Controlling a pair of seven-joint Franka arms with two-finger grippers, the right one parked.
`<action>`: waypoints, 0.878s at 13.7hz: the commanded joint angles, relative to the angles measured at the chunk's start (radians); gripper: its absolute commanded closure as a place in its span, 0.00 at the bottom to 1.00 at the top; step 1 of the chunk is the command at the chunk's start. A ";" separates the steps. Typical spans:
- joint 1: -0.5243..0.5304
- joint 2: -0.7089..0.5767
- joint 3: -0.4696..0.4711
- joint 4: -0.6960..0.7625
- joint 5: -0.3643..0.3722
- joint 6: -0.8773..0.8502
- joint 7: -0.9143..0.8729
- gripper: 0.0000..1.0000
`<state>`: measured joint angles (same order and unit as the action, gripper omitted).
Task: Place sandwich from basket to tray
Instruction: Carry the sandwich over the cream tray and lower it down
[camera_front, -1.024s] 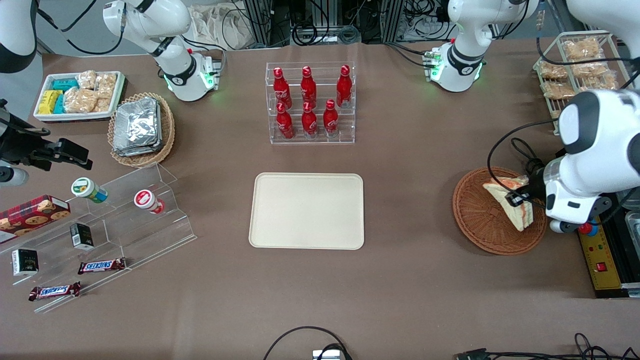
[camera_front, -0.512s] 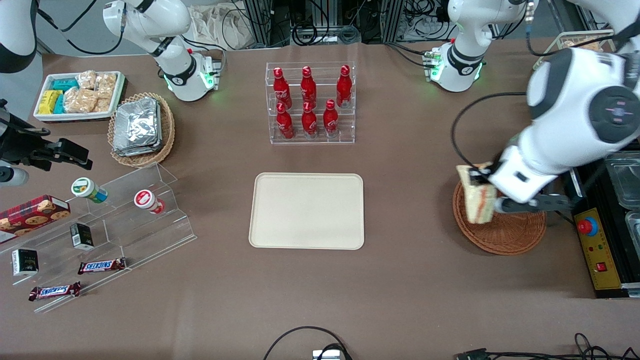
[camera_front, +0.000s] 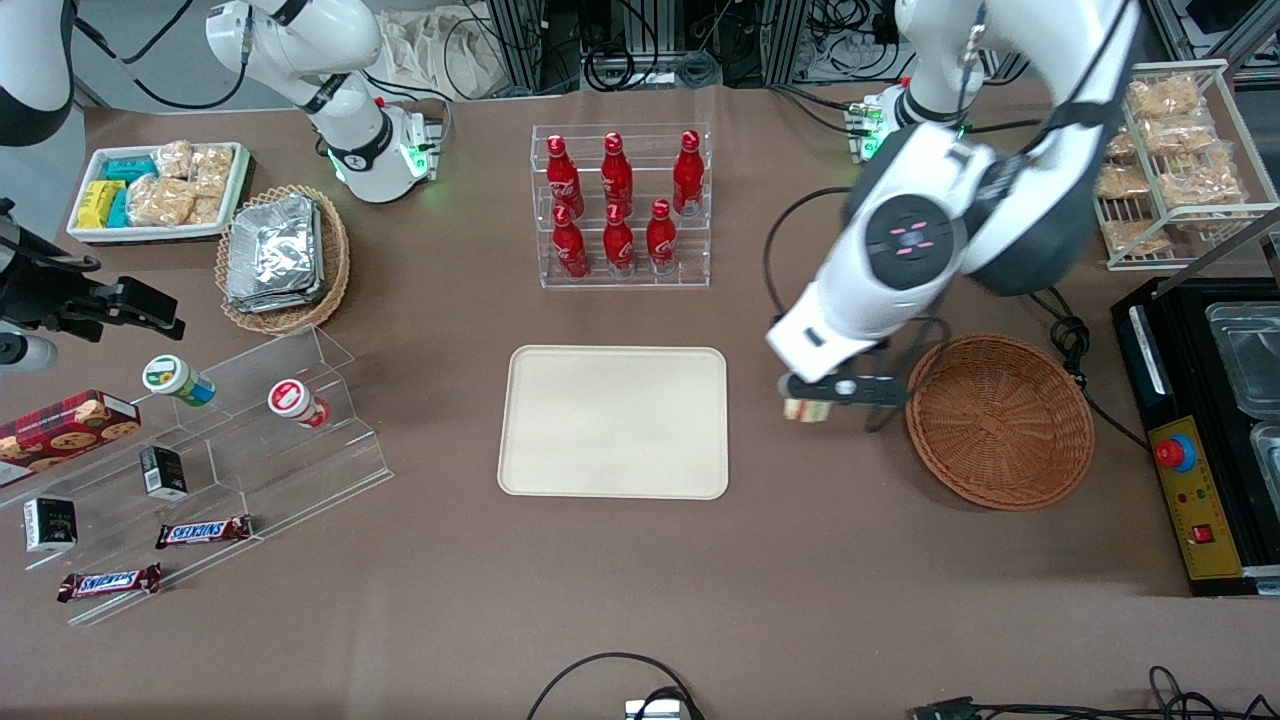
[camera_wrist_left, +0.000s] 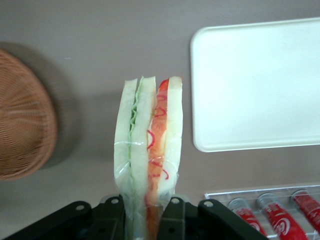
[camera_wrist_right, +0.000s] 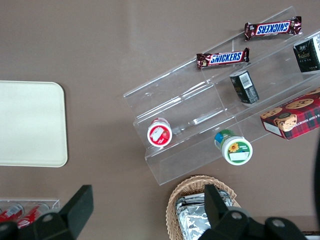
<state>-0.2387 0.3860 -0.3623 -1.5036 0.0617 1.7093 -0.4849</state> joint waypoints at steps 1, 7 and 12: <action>-0.062 0.111 0.005 0.046 0.021 0.068 -0.072 1.00; -0.149 0.321 0.009 0.153 0.055 0.165 -0.152 1.00; -0.182 0.415 0.014 0.160 0.092 0.271 -0.212 1.00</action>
<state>-0.3994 0.7531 -0.3589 -1.3905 0.1246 1.9614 -0.6687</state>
